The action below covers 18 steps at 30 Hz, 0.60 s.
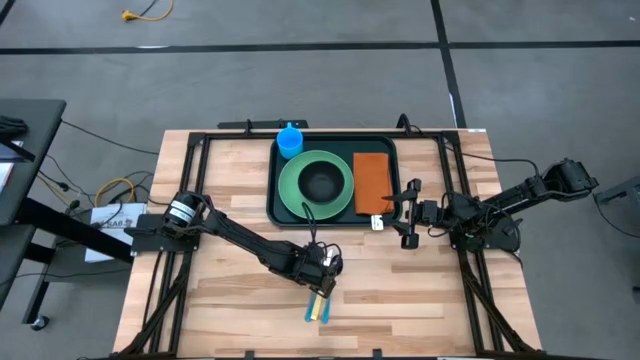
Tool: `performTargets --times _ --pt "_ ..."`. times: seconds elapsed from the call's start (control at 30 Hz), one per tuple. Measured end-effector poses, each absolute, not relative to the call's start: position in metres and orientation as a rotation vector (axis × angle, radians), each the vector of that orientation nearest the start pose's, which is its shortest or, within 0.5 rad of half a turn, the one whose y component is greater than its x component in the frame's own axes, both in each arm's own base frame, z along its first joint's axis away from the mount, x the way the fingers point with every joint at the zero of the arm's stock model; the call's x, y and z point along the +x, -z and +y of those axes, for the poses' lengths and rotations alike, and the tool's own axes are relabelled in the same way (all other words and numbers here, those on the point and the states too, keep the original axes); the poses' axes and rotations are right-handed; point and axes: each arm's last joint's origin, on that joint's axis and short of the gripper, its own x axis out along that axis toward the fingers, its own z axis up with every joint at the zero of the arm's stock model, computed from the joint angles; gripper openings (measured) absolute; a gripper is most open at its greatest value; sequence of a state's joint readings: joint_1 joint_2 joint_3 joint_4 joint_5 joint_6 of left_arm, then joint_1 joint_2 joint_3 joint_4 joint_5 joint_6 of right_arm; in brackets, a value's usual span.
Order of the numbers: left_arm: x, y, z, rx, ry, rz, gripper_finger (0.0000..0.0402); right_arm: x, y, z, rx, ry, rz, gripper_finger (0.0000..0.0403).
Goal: Set up tray
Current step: Put the blue fork on the brown table napkin on the black serving tray
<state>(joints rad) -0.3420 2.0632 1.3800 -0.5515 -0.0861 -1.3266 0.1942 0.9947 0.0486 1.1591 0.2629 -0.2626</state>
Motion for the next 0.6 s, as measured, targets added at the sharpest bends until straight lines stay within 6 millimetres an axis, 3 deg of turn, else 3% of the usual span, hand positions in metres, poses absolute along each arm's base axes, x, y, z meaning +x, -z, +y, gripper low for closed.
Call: performTargets --times 0.6 --pt "0.3799 -0.1358 -0.1319 -0.876 -0.602 1.153 0.0169 0.1601 -0.1814 0.0238 -0.214 0.095 -0.196 0.0253"
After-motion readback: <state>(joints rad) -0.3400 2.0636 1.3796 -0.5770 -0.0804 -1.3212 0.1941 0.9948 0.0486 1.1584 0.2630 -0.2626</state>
